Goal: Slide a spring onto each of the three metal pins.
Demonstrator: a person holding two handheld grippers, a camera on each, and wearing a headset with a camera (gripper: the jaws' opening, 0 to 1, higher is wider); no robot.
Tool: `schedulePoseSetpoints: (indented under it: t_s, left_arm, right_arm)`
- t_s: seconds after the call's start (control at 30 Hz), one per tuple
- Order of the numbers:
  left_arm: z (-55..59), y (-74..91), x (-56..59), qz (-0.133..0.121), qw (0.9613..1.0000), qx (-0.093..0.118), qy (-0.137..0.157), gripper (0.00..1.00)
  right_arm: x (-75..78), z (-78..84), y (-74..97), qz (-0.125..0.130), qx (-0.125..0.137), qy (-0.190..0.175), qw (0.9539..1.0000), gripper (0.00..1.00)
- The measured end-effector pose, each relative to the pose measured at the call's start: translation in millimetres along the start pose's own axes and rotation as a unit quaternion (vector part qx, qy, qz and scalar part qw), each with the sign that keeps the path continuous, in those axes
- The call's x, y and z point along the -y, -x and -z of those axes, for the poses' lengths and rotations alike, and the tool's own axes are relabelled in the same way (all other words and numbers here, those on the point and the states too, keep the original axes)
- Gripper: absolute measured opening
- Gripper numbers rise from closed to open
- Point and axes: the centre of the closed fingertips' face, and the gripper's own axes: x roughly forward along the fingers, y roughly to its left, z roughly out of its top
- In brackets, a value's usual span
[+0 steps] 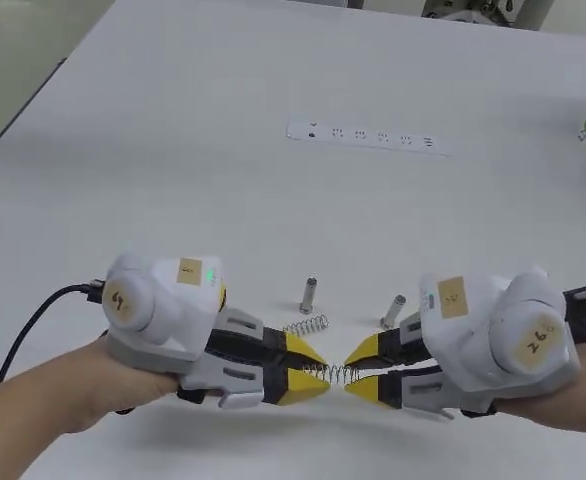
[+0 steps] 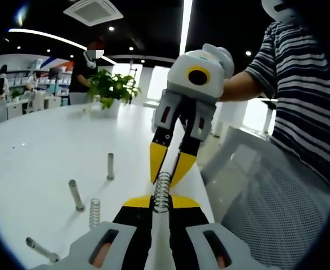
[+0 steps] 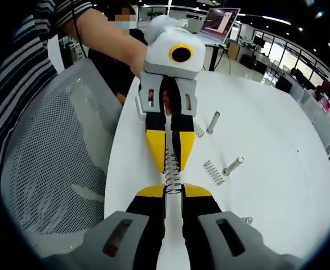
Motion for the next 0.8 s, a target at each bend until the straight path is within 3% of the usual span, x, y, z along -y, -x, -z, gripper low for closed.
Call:
schedulePoseSetpoints:
  t_s: [0.37,0.8]
  left_arm:
    - [5.1,0.1,1.8,0.001,1.0000,-0.008,-0.005,0.02]
    - [3.7,-1.2,2.6,-0.004,0.9999,-0.009,-0.011,0.02]
  right_arm:
    - [-2.2,-15.3,6.1,-0.011,0.019,0.001,0.9997,0.07]
    - [-1.7,-41.9,9.1,-0.015,0.066,-0.022,0.9974,0.07]
